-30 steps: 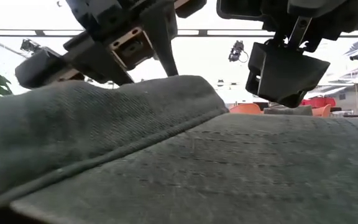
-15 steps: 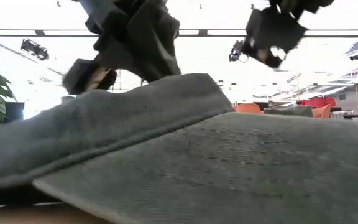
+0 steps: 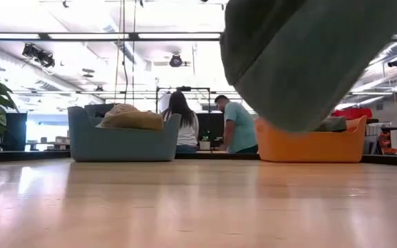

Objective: Pick & Place hat
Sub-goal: Put the gray cap into the orange bin

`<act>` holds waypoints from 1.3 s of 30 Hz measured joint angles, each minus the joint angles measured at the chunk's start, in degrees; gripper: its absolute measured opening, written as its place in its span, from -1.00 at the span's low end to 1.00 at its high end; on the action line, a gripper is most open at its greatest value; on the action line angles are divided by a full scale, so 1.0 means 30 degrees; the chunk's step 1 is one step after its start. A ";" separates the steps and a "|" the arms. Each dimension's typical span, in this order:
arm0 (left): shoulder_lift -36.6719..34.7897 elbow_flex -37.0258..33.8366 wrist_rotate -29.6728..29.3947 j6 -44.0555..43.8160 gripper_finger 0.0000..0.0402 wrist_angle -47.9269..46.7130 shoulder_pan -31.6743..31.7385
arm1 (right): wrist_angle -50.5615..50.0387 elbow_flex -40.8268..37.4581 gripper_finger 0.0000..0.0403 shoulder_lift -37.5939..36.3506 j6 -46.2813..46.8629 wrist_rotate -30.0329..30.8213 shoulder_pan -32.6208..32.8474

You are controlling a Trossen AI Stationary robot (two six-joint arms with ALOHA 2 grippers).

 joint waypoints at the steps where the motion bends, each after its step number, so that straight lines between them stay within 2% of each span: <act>1: 0.0000 0.0394 0.0115 0.0079 -0.98 -0.0627 0.0189 | 0.0014 0.0000 0.09 -0.0104 -0.0058 -0.0027 -0.0072; 4: 0.0000 0.1381 0.0217 -0.0545 -0.98 -0.3123 0.0837 | -0.0223 -0.0005 0.10 -0.0361 0.0031 -0.0670 -0.0177; 9: 0.0007 0.1530 0.1199 -0.0887 -0.98 -0.6080 0.1824 | -0.0347 -0.0015 0.10 -0.1090 -0.0258 -0.1468 -0.0104; 13: 0.0007 0.1536 0.1394 0.2076 -0.98 -0.5024 0.2187 | -0.0498 -0.0008 0.10 -0.1093 -0.1364 -0.1374 -0.0424; 17: 0.0007 0.1536 0.1476 0.3399 -0.98 -0.3821 0.2538 | -0.0844 -0.0015 0.10 -0.0771 -0.1952 -0.1388 -0.0891; 21: 0.0007 0.1536 0.1426 0.3486 -0.98 -0.3630 0.2946 | -0.1215 -0.0015 0.10 -0.0671 -0.1795 -0.1413 -0.1344; 26: 0.0007 0.1536 0.0357 0.3109 -0.98 -0.3555 0.3496 | -0.3291 -0.0015 0.10 -0.0671 0.0290 -0.1908 -0.1520; 31: 0.0007 0.1536 0.0272 0.3465 -0.98 -0.3562 0.3795 | -0.4503 -0.0015 0.09 -0.0583 -0.0024 -0.2452 -0.1512; 35: 0.0007 0.1536 0.0071 0.4055 -0.97 -0.3340 0.3798 | -0.4275 -0.0015 0.00 -0.0506 -0.0043 -0.2358 -0.1512; 39: 0.0036 0.1536 0.0068 0.3703 -0.97 -0.3276 0.3798 | -0.4256 -0.0015 -0.22 -0.0475 -0.0055 -0.2099 -0.1569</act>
